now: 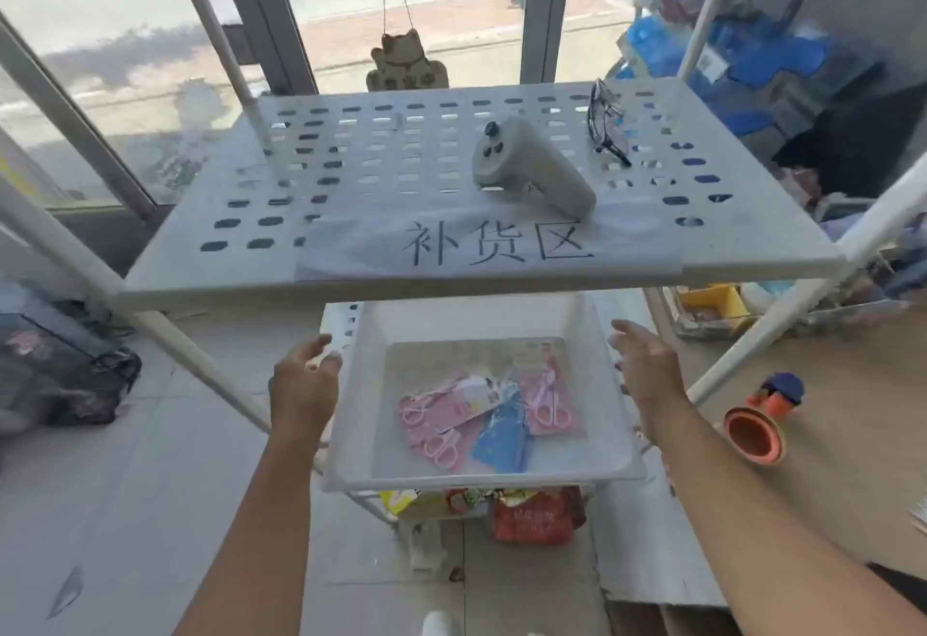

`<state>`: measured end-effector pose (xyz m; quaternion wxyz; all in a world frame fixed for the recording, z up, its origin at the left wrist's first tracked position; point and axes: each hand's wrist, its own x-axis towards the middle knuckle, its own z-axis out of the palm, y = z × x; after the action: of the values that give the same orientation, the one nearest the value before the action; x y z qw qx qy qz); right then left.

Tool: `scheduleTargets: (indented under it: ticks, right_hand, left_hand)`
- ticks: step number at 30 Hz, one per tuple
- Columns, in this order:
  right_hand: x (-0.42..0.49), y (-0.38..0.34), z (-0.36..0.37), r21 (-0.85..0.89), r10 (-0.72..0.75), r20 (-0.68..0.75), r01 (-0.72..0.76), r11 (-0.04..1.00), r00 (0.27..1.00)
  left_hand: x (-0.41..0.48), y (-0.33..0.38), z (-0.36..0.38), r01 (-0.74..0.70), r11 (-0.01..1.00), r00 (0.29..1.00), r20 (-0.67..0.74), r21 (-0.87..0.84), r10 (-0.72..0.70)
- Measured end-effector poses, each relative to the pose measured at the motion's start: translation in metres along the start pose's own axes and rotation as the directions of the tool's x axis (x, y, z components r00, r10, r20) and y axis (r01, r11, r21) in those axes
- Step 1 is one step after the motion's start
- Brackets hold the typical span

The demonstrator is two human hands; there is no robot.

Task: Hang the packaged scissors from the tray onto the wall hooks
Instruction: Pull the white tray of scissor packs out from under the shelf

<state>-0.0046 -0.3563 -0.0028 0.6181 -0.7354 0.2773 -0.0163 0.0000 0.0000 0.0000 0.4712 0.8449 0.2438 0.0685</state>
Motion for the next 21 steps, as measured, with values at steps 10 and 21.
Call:
scheduleTargets:
  ticks: [10, 21]
  right_hand:
    - [0.015, 0.012, 0.002, -0.034, 0.198, 0.082, -0.196, 0.980, 0.977]
    - [0.005, 0.005, -0.012, 0.002, 0.188, 0.153, -0.190, 0.982, 0.970]
  left_hand:
    - [0.042, -0.007, 0.002, 0.172, 0.984, 0.935, 0.323, -0.040, -0.150]
    - [0.014, -0.004, -0.012, 0.277, 0.949, 0.898, 0.391, -0.148, -0.201]
